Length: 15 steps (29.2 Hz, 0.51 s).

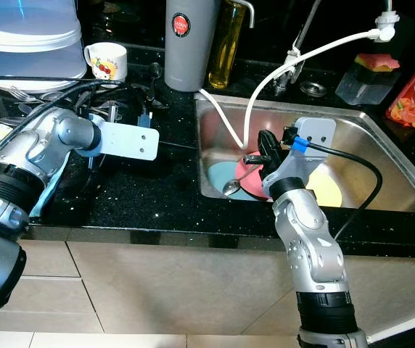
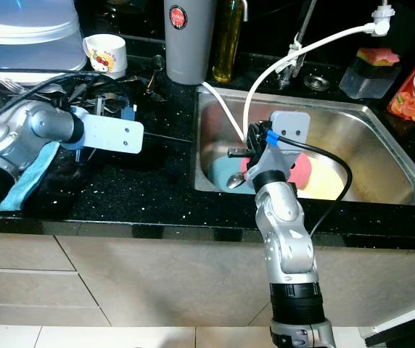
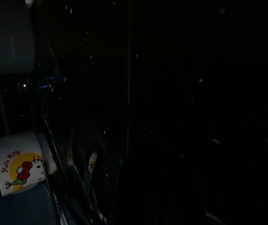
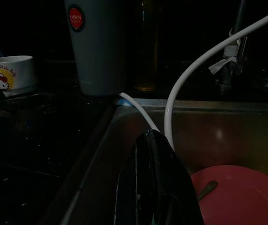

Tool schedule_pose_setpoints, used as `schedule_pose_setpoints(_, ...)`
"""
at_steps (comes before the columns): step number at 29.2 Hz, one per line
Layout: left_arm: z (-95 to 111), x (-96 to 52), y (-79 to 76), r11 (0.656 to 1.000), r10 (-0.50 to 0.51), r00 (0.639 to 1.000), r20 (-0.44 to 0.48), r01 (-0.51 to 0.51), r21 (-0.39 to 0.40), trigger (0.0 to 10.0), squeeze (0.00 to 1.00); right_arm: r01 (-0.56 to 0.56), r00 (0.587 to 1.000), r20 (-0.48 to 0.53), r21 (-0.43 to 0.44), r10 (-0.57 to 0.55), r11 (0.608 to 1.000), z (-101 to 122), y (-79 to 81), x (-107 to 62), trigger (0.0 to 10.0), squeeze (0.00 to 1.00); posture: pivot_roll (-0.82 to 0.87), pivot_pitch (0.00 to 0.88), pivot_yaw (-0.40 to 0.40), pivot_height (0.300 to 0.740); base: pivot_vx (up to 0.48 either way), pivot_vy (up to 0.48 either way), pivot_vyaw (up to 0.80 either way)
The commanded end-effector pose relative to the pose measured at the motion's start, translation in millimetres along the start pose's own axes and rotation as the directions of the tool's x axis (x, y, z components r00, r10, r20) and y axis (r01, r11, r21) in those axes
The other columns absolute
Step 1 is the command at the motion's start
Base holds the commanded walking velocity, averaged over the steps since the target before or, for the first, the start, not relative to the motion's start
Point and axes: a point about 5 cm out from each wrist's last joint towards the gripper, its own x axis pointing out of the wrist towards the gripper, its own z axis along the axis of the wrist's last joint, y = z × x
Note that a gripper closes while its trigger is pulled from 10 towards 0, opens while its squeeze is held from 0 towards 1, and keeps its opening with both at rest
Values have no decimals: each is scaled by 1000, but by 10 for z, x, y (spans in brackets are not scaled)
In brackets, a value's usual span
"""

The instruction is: Kitchen organization

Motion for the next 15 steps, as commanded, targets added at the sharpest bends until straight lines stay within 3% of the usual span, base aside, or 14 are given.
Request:
schedule_pose_setpoints(1,23,173,-266,993,-120,993,1,120,8,0,0,25,1000,2,0,-25,1000,3,-60,-26,10000,0,244,56,-111,740,0,0,0)
schedule_pose_setpoints(4,31,165,-244,994,-110,994,5,110,8,0,0,24,1000,2,0,-24,1000,3,-63,-25,10000,0,244,57,-112,740,0,0,0)
schedule_pose_setpoints(7,50,134,-119,1000,-28,1000,13,29,-12,0,0,24,1000,4,0,-24,1000,6,-65,-21,10000,0,241,56,-112,740,0,0,0)
schedule_pose_setpoints(8,56,128,-71,999,5,1000,16,-4,-33,6980,0,24,1000,4,0,-24,1000,7,-65,-21,10000,0,241,56,-112,740,0,0,0)
schedule_pose_setpoints(9,56,128,-71,999,5,1000,16,-4,-33,6980,0,24,1000,4,0,-24,1000,7,-65,-21,10000,0,241,56,-112,740,0,0,0)
schedule_pose_setpoints(10,62,103,85,987,105,994,19,-101,-128,10000,0,25,1000,4,-1,-25,1000,7,-68,-23,10000,0,239,56,-112,740,0,0,0)
schedule_pose_setpoints(12,63,90,138,977,135,991,20,-130,-166,10000,0,26,1000,4,-1,-26,1000,8,-69,-24,10000,0,239,56,-112,740,0,0,0)
schedule_pose_setpoints(13,40,53,211,966,168,986,10,-163,-203,10000,941,27,1000,4,-1,-27,1000,7,-72,-26,10000,0,240,57,-113,740,0,0,0)
schedule_pose_setpoints(15,24,28,252,958,185,983,3,-180,-222,10000,941,27,1000,3,-1,-27,1000,7,-74,-26,10000,0,240,56,-114,740,0,0,0)
